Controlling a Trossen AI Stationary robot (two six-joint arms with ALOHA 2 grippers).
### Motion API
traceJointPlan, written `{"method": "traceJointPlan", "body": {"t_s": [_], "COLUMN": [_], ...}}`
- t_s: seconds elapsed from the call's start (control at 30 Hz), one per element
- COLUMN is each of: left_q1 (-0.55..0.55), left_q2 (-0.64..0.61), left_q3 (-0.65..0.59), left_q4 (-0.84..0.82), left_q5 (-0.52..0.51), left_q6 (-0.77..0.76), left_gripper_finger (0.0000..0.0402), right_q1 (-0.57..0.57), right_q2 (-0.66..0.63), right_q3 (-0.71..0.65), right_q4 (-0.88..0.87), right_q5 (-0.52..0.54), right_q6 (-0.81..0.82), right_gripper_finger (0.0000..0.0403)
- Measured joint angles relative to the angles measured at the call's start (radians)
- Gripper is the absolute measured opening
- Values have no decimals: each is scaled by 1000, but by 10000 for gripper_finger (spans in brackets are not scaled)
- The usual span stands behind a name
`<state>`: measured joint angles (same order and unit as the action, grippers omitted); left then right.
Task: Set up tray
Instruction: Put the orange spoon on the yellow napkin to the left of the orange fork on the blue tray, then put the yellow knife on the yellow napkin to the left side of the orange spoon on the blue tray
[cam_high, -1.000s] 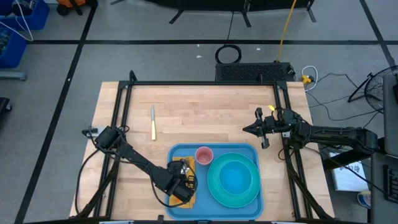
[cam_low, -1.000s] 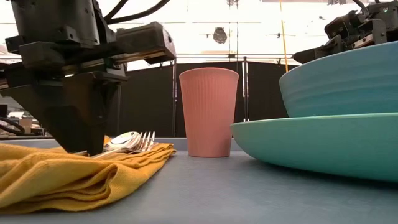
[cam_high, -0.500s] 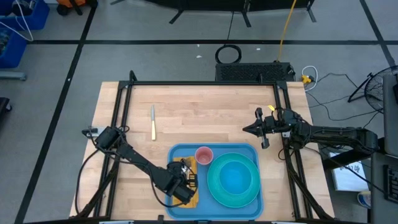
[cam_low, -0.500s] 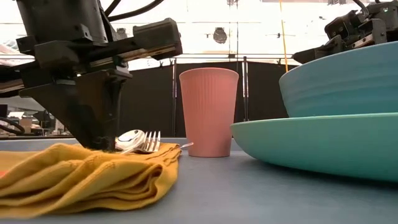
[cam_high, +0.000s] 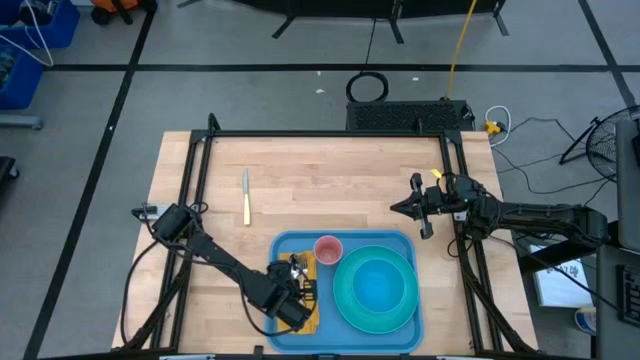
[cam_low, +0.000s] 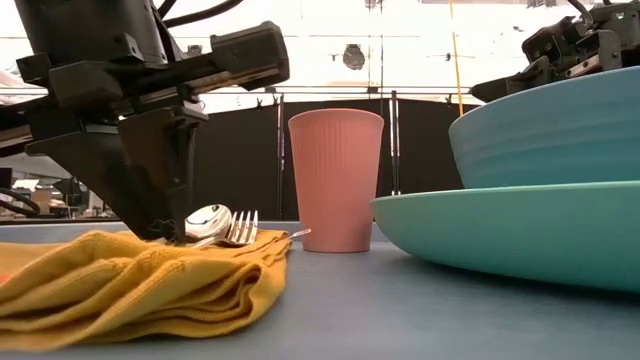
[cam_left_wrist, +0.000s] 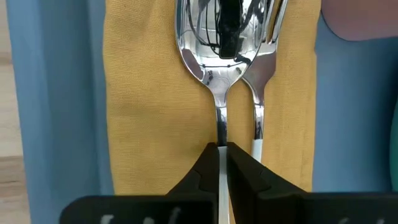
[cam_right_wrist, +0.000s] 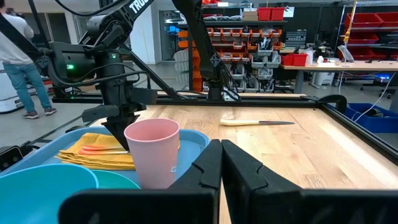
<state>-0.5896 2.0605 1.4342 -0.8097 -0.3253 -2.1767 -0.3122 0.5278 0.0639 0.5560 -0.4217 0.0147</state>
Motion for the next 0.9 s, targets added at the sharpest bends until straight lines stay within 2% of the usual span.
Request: {"method": "traceJointPlan", "body": {"t_s": [0.13,0.37,0.53,0.73,0.9], "left_q1": [0,0,0,-1,-1], "left_q2": [0,0,0,-16,-104], "left_q3": [0,0,0,23,53], "left_q4": [0,-1,-1,-51,-154], "left_q5": [-6,-12,-17,12,37], "left_q6": [2,8,14,119,272], "left_gripper_finger": [12,62,69,70,71], "right_q1": [0,0,0,0,0], "right_q2": [0,0,0,0,0], "right_q3": [0,0,0,0,0], "right_q4": [0,0,0,0,0], "right_q5": [0,0,0,0,0], "right_q6": [0,4,4,4,4], "right_gripper_finger": [0,0,0,0,0]}}
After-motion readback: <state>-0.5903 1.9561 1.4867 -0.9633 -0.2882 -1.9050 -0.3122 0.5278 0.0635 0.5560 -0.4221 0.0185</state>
